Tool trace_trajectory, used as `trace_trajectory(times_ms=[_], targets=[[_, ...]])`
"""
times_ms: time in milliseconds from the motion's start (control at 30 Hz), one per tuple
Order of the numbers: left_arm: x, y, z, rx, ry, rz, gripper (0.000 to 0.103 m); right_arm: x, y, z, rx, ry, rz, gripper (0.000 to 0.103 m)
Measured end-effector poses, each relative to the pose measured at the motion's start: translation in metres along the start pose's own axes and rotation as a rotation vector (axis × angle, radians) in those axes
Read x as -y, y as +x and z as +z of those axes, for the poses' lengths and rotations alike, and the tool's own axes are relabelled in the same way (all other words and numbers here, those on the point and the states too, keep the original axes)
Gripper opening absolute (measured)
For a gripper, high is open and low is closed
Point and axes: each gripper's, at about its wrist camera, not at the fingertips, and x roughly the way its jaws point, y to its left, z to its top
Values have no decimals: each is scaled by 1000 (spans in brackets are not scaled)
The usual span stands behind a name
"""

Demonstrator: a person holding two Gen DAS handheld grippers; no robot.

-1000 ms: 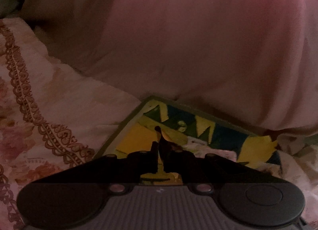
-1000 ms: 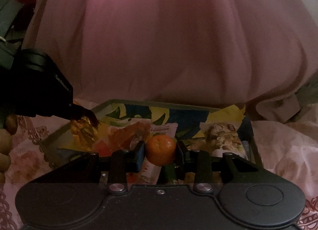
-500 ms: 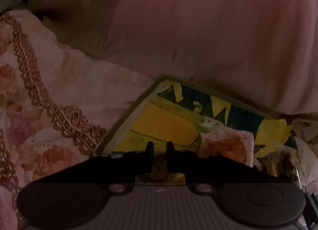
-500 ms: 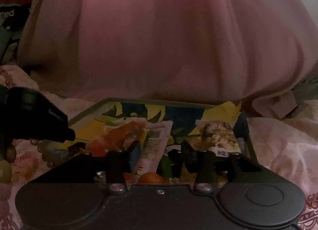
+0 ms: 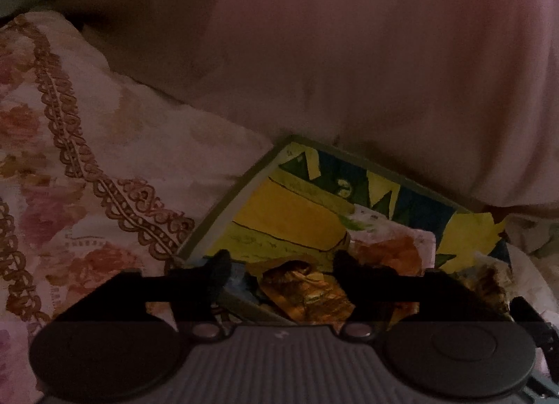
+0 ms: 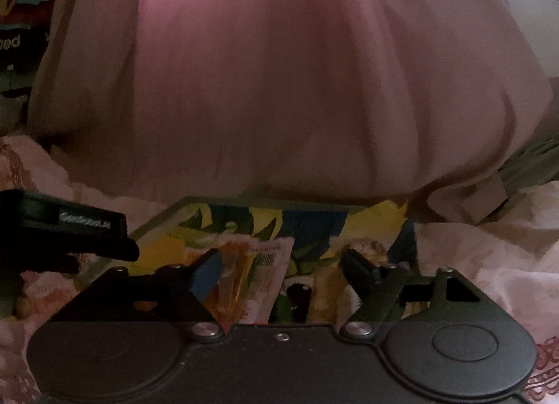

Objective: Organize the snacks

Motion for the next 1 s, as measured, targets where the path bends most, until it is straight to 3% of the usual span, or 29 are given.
trace_trajectory(times_ms=[267,633,1000], targets=[[-9,-40,3,73,-6,-6,102,6,-42,20,62,43,-17,100],[-16,-112,-9,176,49,-25,102,9,-107,36,148,67,-38,102],[-12,-179,-38,248,160,-34,103,5,-172,29,189,104,-60,102]])
